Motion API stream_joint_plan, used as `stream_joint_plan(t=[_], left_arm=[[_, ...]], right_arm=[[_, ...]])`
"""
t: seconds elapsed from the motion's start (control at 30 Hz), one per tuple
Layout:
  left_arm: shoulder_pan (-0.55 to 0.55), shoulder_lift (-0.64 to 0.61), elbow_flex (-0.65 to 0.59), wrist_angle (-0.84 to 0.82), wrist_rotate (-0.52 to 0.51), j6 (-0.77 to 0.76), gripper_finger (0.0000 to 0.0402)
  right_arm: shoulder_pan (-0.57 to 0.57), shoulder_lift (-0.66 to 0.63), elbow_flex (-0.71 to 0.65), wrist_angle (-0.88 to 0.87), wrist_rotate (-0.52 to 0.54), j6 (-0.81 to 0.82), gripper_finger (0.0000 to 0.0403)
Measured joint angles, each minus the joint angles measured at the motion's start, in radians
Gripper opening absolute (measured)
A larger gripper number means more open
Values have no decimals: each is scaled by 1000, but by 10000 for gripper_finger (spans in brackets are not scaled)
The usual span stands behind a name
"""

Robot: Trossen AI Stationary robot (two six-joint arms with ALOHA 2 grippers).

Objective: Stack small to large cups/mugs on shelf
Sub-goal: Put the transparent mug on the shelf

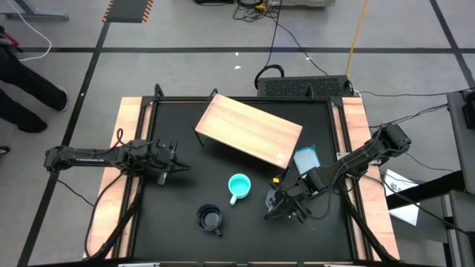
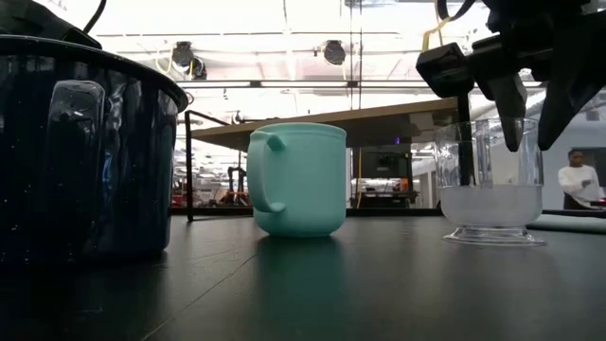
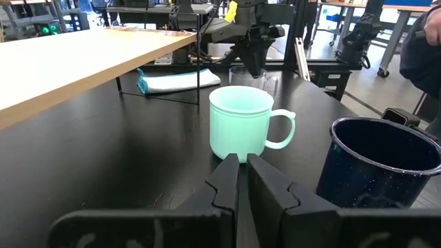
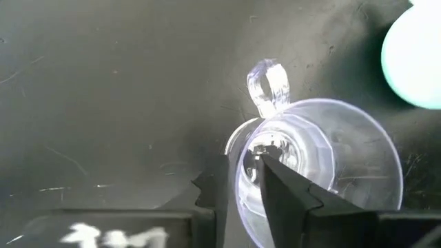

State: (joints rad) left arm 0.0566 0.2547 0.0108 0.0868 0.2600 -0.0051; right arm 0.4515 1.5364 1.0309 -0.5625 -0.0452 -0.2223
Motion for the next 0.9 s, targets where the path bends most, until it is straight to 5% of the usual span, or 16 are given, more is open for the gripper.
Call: stream_joint_plan(t=[0.33, 0.9], left_arm=[[0, 0, 0, 0, 0, 0, 33], [0, 0, 0, 0, 0, -1, 33]], right_arm=[[0, 0, 0, 18, 0, -17, 5], [0, -7, 99, -84, -4, 23, 1]])
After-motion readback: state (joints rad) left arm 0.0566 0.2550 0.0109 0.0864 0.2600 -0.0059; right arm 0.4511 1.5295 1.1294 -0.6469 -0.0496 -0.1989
